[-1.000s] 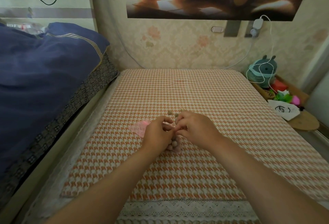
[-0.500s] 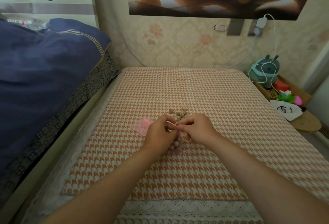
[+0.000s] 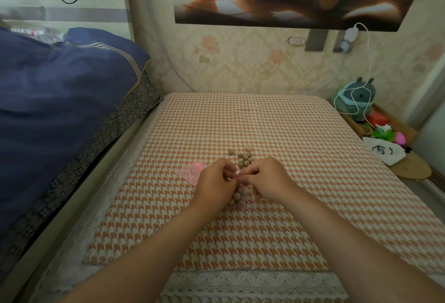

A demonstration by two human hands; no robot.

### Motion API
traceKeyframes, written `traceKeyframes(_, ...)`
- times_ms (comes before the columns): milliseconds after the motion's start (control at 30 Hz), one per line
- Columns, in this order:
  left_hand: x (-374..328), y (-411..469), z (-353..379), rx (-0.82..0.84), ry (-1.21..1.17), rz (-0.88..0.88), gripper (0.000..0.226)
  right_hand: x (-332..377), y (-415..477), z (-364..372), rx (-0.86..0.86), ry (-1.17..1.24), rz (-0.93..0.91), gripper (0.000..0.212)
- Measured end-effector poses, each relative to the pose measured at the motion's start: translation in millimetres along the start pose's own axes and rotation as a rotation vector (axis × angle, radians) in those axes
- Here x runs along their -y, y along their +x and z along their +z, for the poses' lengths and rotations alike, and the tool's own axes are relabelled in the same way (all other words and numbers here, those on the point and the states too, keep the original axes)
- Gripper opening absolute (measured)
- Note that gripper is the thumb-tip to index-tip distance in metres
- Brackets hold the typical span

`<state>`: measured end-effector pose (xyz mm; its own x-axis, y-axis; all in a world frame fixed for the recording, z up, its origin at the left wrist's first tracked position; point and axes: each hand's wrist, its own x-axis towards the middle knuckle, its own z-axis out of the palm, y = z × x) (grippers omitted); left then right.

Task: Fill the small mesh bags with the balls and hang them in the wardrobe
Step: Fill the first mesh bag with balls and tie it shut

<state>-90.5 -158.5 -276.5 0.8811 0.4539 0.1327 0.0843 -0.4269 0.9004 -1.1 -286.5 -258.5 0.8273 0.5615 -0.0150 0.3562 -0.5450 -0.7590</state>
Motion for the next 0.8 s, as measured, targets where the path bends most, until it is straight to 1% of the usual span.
traceKeyframes(33, 0.0, 0.1, -0.1, -0.002, 0.004, -0.003, 0.015, 0.7, 0.1, -0.5, 0.020, -0.042, -0.018, 0.006)
traceKeyframes(167, 1.5, 1.0, -1.5, -0.034, 0.082, 0.015, 0.015, 4.2, 1.3, 1.3, 0.047, -0.336, -0.149, 0.012)
traceKeyframes(267, 3.0, 0.9, -3.3, -0.033, 0.091, 0.004, 0.016, 4.3, 1.9, 0.0, 0.060, -0.363, -0.190, 0.015)
traceKeyframes(300, 3.3, 0.7, -3.5, -0.027, 0.088, 0.008, 0.016, 3.5, 2.2, -0.8, 0.072, -0.349, -0.186, 0.019)
traceKeyframes(333, 2.9, -0.1, -4.1, -0.019, 0.086, 0.018, 0.017, 2.3, 2.8, -1.4, 0.082, -0.329, -0.175, 0.024)
traceKeyframes(400, 3.1, -1.1, -5.2, 0.019, 0.093, 0.044, 0.021, -0.7, 3.3, -2.0, 0.102, -0.232, -0.118, 0.026)
traceKeyframes(467, 5.0, -2.3, -5.7, 0.061, 0.125, 0.066, 0.028, -3.6, 2.4, -1.9, 0.160, -0.019, -0.001, 0.021)
traceKeyframes(567, 6.4, -4.6, -5.0, 0.032, 0.142, 0.045, 0.031, -5.1, -0.6, -2.3, 0.252, 0.225, 0.160, 0.016)
traceKeyframes(700, 3.5, -6.2, -3.7, 0.014, 0.199, 0.014, 0.020, -3.4, -1.5, -5.1, 0.351, 0.409, 0.289, 0.016)
traceKeyframes(800, 0.5, -6.8, -4.5, 0.015, 0.213, 0.015, 0.008, -2.0, -2.8, -5.5, 0.374, 0.462, 0.321, 0.016)
